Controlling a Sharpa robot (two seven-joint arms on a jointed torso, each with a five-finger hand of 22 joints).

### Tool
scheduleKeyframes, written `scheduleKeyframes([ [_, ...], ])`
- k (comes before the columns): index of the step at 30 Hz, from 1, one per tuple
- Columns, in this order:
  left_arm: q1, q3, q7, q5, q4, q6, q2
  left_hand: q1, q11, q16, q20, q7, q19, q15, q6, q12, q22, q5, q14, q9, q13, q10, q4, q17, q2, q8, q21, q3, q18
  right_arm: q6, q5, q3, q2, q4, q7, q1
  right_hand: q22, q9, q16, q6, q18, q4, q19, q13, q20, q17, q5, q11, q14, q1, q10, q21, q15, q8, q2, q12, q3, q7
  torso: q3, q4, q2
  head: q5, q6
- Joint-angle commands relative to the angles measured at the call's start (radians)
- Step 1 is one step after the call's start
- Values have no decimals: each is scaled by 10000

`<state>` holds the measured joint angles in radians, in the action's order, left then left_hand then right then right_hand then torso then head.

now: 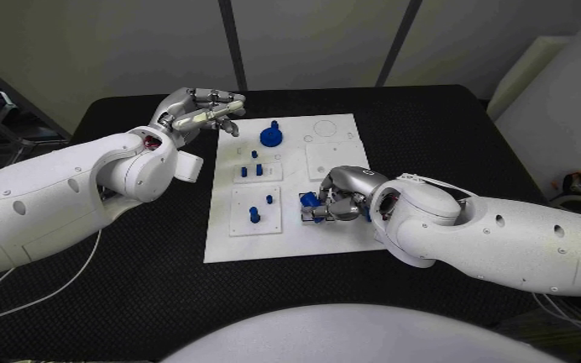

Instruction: Assemble the parts on the task board

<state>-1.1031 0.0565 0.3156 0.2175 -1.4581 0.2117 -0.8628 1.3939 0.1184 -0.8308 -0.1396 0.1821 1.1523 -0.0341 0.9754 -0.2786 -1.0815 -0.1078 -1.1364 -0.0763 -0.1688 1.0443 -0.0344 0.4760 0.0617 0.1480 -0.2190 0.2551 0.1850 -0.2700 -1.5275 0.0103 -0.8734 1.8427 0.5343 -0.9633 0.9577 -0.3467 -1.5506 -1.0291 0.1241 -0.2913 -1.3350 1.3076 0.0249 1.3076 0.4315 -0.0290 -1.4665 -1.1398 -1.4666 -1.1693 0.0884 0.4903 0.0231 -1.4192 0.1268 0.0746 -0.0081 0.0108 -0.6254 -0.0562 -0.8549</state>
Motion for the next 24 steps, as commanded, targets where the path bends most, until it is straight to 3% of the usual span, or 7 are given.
scheduleKeyframes([
  [1,-12,5,48,-19,-32,-131,-13,53,-12,52,15,46,50,-61,-54,-69,17,-13,43,9,-6,-63,47,-6,23,-1,66,1,-41,91,-508,-9,25,2,307,-20,-15,-18,54,-361,-102,-6,20,1164,-50,2214,-67,-53,-948,133,-133,56,44,-18,6,39,88,-398,4,8,-4,-22,-8],
  [14,-12,6,79,-19,-101,-112,-47,58,-12,53,15,46,49,-62,-57,-69,17,-15,46,10,-5,-67,47,-6,18,-1,67,4,-41,125,-998,-10,152,-86,781,-19,28,-140,41,-433,-108,-4,-8,1212,-76,2238,-237,-90,-954,381,-172,35,75,53,17,2,338,-442,-9,-3,-2,-39,-45],
  [16,-13,6,81,-19,-106,-107,-55,58,-12,53,15,46,49,-62,-57,-69,17,-15,46,10,-5,-67,47,-6,18,-1,67,4,-41,75,-1020,-10,170,-94,809,-19,26,-185,46,-431,-109,-2,-11,1209,-84,2231,-499,-96,-952,480,-171,41,81,67,-20,13,469,-447,1,-1,1,-32,-48],
  [21,-13,7,77,-19,-114,-101,-68,58,-12,53,15,46,49,-62,-57,-69,17,-15,46,10,-5,-67,47,-6,18,-1,67,4,-41,-66,-1042,-10,215,-131,854,-19,17,-320,56,-406,-110,-11,-13,1201,-89,2219,-1891,-88,-950,992,-165,64,81,94,10,46,898,-442,-4,6,10,-32,-57],
  [24,-13,7,71,-19,-125,-110,-70,70,-13,54,15,44,49,-61,-59,-71,18,-18,48,10,-4,-71,53,-7,12,-1,68,11,-41,-165,-1047,-10,237,-160,874,-19,-2,-366,70,-394,-106,-17,-6,1185,-87,2199,-2179,-87,-945,1151,-154,83,77,99,40,74,1016,-436,-3,12,3,-25,-58],
])
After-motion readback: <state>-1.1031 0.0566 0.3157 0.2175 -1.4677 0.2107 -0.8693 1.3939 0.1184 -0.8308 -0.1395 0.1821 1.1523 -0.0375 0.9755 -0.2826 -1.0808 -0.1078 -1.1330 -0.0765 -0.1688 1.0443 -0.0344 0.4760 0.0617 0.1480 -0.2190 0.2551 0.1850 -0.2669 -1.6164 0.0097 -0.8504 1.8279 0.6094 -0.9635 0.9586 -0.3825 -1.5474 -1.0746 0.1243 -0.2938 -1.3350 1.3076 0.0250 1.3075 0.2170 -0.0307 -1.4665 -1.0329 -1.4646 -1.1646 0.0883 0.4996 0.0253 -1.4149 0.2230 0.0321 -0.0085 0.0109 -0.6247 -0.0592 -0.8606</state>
